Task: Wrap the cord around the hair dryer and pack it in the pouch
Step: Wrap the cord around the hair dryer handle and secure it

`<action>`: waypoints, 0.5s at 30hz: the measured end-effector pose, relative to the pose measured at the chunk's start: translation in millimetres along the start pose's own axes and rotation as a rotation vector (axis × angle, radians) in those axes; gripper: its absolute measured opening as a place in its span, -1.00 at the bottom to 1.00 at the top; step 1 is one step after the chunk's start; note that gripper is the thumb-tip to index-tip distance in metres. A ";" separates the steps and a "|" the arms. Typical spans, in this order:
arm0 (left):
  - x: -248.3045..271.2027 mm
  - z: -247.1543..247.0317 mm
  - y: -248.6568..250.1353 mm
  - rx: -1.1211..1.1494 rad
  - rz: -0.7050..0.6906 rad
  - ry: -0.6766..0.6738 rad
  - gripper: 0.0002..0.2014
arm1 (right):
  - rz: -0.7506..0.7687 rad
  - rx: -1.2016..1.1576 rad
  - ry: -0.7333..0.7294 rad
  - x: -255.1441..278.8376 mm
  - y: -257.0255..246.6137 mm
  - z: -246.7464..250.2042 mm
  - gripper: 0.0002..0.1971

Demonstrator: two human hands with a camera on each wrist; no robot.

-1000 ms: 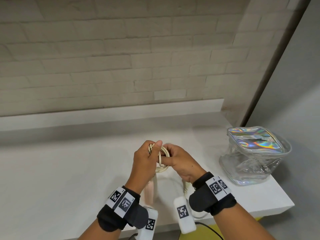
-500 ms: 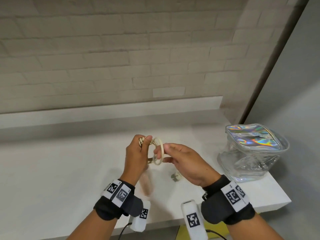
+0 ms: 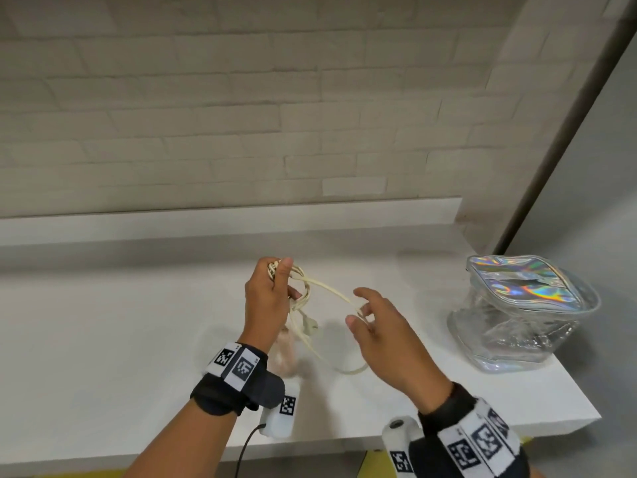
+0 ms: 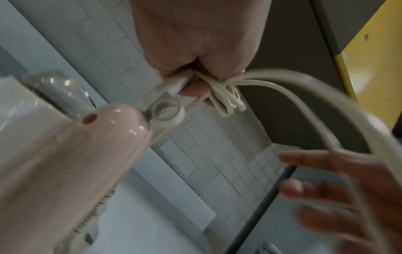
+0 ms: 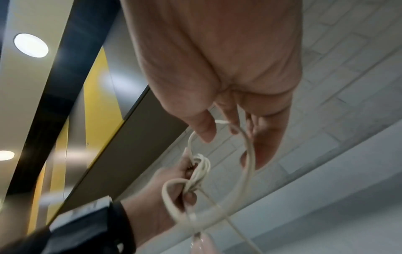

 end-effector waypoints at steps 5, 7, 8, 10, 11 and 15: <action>9.7 -6.2 6.0 -0.019 -0.055 0.039 -0.80 | 0.376 0.198 0.337 8.9 -40.4 -9.3 -0.85; 14.2 -14.1 8.2 -0.012 -0.054 0.031 -0.79 | 0.368 0.263 0.218 6.2 -49.1 -28.8 -0.79; 15.9 -17.4 9.3 -0.007 -0.051 0.027 -0.78 | 0.292 0.259 0.117 1.3 -45.9 -39.3 -0.70; 16.4 -19.2 10.7 0.011 -0.050 0.032 -0.78 | 0.141 0.122 -0.001 -9.5 -35.8 -47.7 -0.63; 15.7 -18.4 11.0 0.020 -0.054 0.037 -0.78 | 0.084 0.023 -0.044 -13.7 -31.2 -49.6 -0.66; 17.2 -17.9 11.1 0.020 -0.075 0.019 -0.79 | -0.069 -0.272 -0.208 -19.7 -17.3 -54.8 -0.75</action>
Point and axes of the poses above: each hand's wrist, its own x-axis away from the middle knuckle, its own z-axis out of the back of the hand, y = z × x, the point moved 6 cm from there along -x, towards the middle knuckle, and after that the axes turned 2 degrees about -z, right-handed, at the moved point
